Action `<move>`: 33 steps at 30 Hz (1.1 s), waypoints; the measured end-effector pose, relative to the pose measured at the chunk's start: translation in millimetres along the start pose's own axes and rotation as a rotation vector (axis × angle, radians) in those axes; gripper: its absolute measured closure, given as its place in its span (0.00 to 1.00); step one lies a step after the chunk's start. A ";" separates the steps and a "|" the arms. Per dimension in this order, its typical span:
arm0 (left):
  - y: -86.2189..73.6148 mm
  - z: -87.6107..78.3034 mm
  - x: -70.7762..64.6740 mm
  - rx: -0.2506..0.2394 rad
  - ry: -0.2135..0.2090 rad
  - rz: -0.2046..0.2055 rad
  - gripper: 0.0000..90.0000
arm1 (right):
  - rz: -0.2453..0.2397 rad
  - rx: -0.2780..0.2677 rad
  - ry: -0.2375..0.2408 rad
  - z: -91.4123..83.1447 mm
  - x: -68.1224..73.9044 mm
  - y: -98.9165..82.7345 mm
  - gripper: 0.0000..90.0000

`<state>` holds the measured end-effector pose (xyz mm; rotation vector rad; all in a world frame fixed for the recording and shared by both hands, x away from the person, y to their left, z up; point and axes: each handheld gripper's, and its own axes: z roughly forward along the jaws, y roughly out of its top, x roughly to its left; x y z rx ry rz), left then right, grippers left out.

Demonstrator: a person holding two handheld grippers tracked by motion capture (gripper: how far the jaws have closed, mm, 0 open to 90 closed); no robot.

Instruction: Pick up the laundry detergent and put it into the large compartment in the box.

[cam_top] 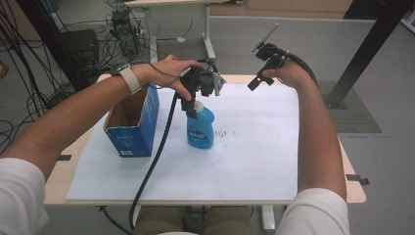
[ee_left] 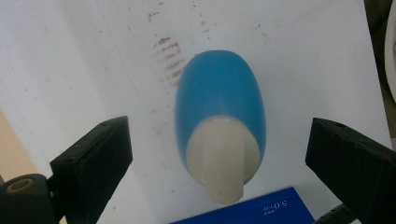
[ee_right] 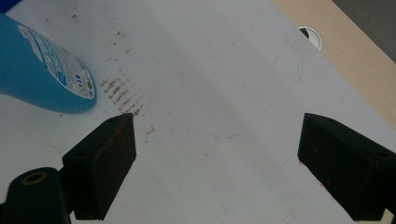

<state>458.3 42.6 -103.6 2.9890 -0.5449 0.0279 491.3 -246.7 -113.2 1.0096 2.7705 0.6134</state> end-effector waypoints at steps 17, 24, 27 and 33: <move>1.9 8.9 -1.6 0.010 0.007 0.000 0.09 | -0.001 0.003 0.000 1.5 0.7 0.6 0.13; 1.8 14.4 -0.6 0.017 -0.001 -0.004 0.09 | 0.003 0.000 -0.001 0.1 0.5 -1.7 0.13; 2.3 15.1 -0.8 0.014 -0.002 -0.006 0.09 | 0.001 0.002 -0.002 0.8 0.4 -2.0 0.13; 2.2 14.9 -0.5 0.013 -0.003 -0.004 0.09 | 0.003 0.001 0.000 1.7 -0.1 -2.7 0.13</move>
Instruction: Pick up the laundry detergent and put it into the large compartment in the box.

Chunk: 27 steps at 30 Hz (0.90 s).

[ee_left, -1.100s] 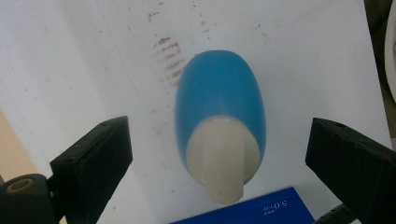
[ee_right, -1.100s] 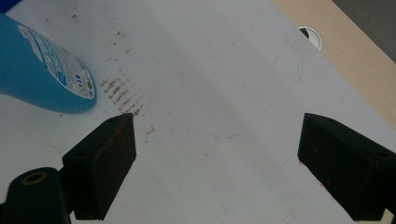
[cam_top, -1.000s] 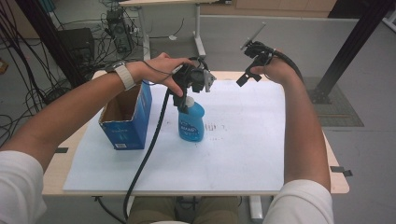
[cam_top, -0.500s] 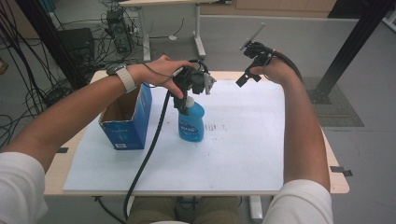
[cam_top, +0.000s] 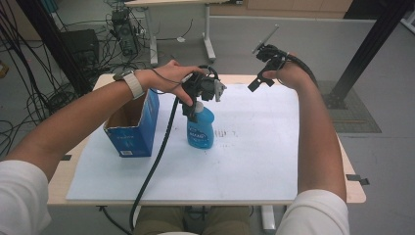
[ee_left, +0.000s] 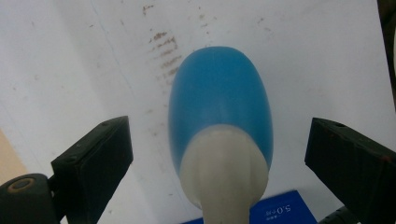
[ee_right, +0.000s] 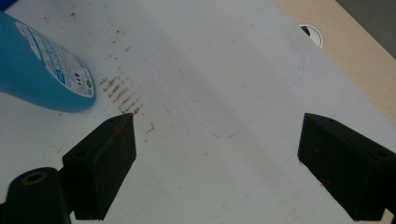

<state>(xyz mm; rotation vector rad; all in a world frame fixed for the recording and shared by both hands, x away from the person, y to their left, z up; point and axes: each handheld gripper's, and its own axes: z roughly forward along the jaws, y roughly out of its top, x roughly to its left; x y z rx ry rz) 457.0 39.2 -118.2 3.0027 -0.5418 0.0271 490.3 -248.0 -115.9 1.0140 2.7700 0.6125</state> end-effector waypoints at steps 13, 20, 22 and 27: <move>-0.4 0.0 -1.3 -0.001 0.002 -0.001 0.09 | 0.001 -0.005 0.000 -1.0 -0.3 -1.1 0.13; -1.2 -0.6 -1.2 -0.006 0.000 -0.001 0.09 | 0.001 -0.008 -0.001 -2.4 -0.1 -2.2 0.13; -1.2 -0.9 -1.6 -0.005 0.002 -0.001 0.09 | 0.002 -0.010 -0.003 -2.8 -0.1 -2.6 0.13; -1.8 -0.8 -1.7 -0.001 0.003 -0.010 0.09 | 0.003 -0.010 -0.003 -3.1 -0.7 -3.1 0.13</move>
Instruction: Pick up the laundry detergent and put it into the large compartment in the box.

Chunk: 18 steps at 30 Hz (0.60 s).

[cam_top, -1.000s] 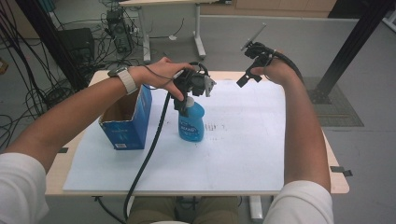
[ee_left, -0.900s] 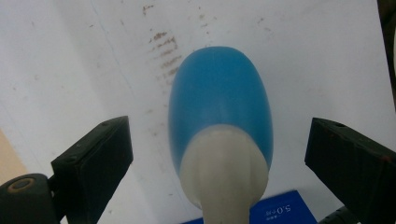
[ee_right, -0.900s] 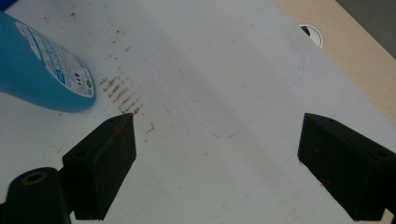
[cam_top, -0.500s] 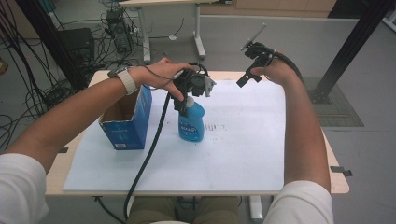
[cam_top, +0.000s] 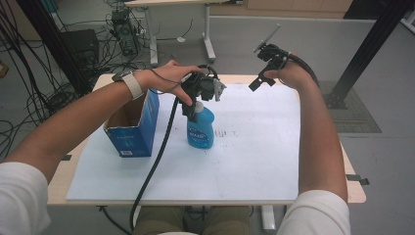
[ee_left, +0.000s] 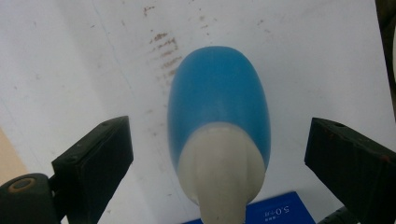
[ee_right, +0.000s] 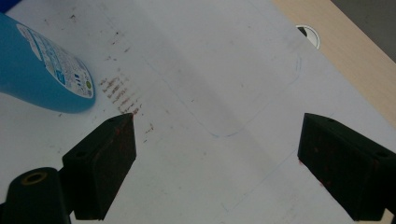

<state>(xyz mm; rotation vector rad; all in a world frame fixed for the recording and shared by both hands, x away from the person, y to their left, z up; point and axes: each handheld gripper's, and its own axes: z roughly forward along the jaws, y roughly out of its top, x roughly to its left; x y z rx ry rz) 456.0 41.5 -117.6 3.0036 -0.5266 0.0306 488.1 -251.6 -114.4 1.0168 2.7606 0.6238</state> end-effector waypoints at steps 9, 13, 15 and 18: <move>1.5 -1.2 -1.2 -0.001 0.001 0.005 0.09 | -0.003 0.002 0.002 0.8 0.1 0.8 0.13; 1.5 -1.5 -1.2 -0.003 0.001 0.007 0.09 | 0.001 -0.002 0.001 0.0 -0.2 -0.1 0.13; 2.2 -0.9 -1.0 0.000 0.001 0.006 0.09 | 0.001 0.001 0.000 -0.1 -0.3 0.0 0.13; 1.7 -1.1 -0.7 -0.004 0.001 0.005 0.09 | 0.001 0.001 0.000 -0.4 -0.3 -0.4 0.13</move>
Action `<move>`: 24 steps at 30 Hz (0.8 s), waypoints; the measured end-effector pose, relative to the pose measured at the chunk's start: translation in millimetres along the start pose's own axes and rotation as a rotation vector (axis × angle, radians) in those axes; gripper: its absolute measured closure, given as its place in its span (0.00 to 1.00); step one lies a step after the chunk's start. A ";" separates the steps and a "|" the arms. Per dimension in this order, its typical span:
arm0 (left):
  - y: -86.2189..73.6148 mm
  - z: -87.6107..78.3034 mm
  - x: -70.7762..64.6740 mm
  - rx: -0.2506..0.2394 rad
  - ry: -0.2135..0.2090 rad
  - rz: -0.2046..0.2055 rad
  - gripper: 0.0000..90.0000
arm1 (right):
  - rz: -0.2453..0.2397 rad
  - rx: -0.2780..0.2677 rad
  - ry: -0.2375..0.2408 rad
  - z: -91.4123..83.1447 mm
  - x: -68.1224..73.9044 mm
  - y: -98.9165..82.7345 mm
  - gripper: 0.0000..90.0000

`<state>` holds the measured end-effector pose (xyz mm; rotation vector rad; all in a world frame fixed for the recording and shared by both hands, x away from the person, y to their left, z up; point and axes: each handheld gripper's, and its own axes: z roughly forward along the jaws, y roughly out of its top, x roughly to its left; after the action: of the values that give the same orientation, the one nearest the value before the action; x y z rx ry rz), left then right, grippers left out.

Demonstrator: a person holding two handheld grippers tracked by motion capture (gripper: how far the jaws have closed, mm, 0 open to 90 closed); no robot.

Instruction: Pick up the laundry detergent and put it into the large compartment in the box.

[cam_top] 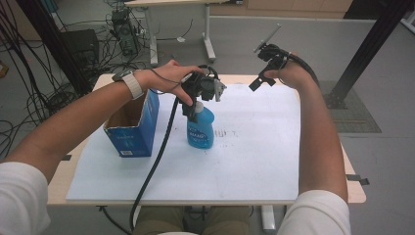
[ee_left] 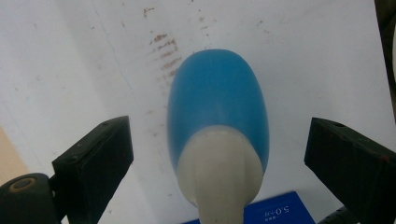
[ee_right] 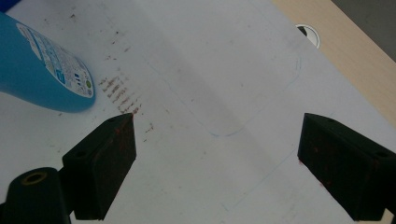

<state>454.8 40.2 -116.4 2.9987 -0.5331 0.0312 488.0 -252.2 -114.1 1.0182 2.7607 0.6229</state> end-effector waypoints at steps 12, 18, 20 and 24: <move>-1.4 -0.1 -0.8 -0.002 0.003 -0.001 0.09 | 0.000 -0.001 0.001 -0.2 -0.3 -0.5 0.13; -2.3 -1.2 -0.9 -0.001 0.004 -0.005 0.09 | 0.001 -0.003 0.000 0.1 -0.4 -0.7 0.13; -2.8 -1.1 -0.9 -0.003 0.003 -0.005 0.09 | 0.002 -0.003 0.001 0.3 -0.1 -0.3 0.13; -2.5 -1.4 -1.0 0.000 0.006 -0.006 0.09 | 0.001 -0.003 0.001 0.2 -0.2 -0.5 0.13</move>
<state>454.7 43.1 -115.2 2.9990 -0.5233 0.0404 488.0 -252.6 -114.5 1.0197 2.7594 0.6276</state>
